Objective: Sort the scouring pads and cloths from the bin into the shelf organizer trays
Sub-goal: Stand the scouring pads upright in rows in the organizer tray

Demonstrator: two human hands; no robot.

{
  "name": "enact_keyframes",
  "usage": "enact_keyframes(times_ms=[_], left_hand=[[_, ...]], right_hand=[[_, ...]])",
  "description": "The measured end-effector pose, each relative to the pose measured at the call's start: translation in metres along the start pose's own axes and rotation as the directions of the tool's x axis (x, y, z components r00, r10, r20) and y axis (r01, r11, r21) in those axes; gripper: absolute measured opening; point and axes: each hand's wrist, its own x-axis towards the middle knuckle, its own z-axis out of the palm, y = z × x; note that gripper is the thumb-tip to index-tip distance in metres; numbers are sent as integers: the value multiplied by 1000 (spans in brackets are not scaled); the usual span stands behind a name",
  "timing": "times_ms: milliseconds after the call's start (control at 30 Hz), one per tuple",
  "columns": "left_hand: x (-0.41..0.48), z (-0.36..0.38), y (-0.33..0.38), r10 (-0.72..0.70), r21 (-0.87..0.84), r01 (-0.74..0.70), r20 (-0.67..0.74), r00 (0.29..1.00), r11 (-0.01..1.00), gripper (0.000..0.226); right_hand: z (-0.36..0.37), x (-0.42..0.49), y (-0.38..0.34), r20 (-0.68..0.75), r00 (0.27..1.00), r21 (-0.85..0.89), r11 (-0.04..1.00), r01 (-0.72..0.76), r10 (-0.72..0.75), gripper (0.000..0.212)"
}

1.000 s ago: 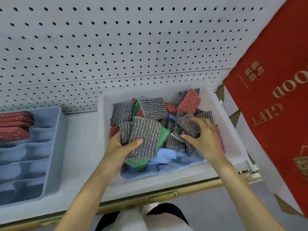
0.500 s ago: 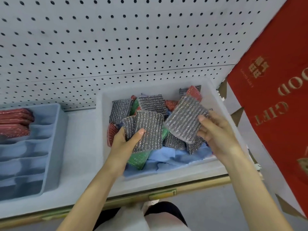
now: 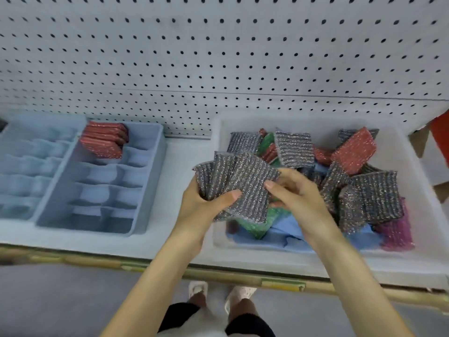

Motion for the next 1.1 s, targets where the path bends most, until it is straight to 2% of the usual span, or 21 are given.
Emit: enact_keyframes(times_ms=[100, 233, 467, 600, 700, 767, 800, 867, 900, 967, 1033, 1100], left_hand=[[-7, -36, 2, 18, -52, -22, -68, 998, 998, 44], [-19, -89, 4, 51, -101, -56, -53, 997, 993, 53], [-21, -211, 10, -44, -241, 14, -120, 992, 970, 50], [-4, -300, 19, -44, -257, 4, -151, 988, 966, 42], [19, -360, 24, -57, -322, -33, -266, 962, 946, 34], [35, -388, 26, -73, -331, -47, -341, 937, 942, 32], [43, -398, 25, -70, -313, -50, -360, 930, 948, 31], [54, -410, 23, -53, -251, -45, -369, 928, 967, 27], [58, -413, 22, -40, -211, -41, -364, 930, 977, 30], [65, -413, 22, -7, -134, -43, -351, 936, 990, 39], [69, -412, 21, 30, -88, -64, -345, 938, 994, 33], [70, -409, 19, 61, -64, -90, -361, 931, 994, 22]], right_hand=[[34, -5, -4, 27, 1000, 48, 999, 4, -5, 33], [99, -21, 2, 161, 987, 12, 1000, -19, 17, 32], [231, -21, 26, 81, 997, 29, 1000, 12, -15, 21], [306, -14, 36, 122, 992, 17, 1000, 3, -5, 21], [330, 10, 27, -13, 992, -7, 993, 122, -122, 24], [334, 38, 19, -107, 963, -172, 959, 226, -246, 31], [336, 52, 16, -105, 945, -288, 919, 268, -309, 35], [344, 80, 17, 2, 915, -528, 777, 344, -404, 38], [352, 92, 19, 75, 899, -643, 668, 374, -431, 38], [371, 110, 26, 195, 839, -821, 383, 423, -508, 34], [387, 125, 33, 295, 761, -878, 148, 454, -578, 31], [394, 136, 45, 311, 729, -898, 63, 436, -609, 30]])
